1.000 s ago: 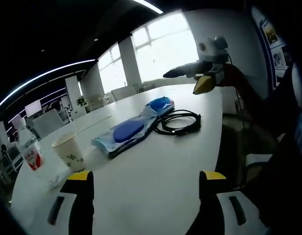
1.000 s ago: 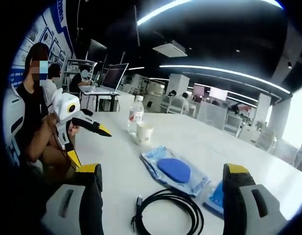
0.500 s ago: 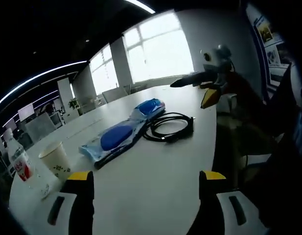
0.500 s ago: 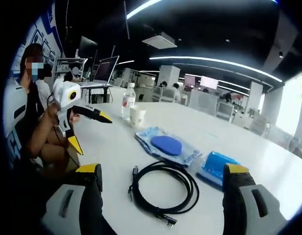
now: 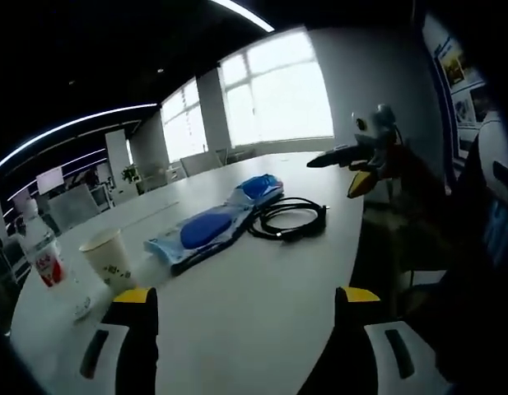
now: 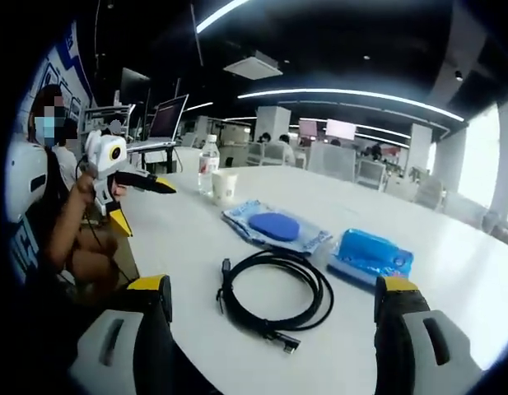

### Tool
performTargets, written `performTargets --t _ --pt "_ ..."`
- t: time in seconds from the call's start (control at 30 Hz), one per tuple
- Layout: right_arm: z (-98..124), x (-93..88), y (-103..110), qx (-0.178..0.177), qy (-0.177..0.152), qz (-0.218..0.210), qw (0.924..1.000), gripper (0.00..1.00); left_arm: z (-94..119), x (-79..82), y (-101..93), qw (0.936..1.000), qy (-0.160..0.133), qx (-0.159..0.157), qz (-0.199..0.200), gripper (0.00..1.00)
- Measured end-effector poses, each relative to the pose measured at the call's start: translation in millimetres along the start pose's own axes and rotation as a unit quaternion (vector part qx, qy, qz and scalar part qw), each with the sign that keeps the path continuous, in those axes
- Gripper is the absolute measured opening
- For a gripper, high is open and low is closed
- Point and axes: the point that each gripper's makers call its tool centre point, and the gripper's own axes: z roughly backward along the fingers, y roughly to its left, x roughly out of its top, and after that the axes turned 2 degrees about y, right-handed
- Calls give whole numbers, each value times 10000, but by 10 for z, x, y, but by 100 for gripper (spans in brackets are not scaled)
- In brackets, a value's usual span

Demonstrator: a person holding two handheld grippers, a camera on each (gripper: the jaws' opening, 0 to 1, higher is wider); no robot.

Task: Arrange the tabletop items into an orderly group along one side of the table until the central work area is clear of visible clutter.

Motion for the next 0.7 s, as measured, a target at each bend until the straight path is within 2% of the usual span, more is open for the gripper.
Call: performTargets --t 0.13,0.23,0.37,0.5,0.7 --pt "33 -46 -58 -122 30 -59 9999 100 96 -13 34 10000 -55 31 29 89" --pt "67 -102 -128 -231 52 -142 9996 100 199 -5 111 9996 -254 118 26 90" --pt "105 -201 -225 -312 76 -324 9990 100 312 -113 224 9994 -197 235 178 92" --pt "147 -266 -236 -343 124 -337 9988 100 454 -199 347 9986 -171 416 268 96" --pt "178 -330 -273 -382 228 -242 9987 100 593 -292 423 9983 -162 486 270 100"
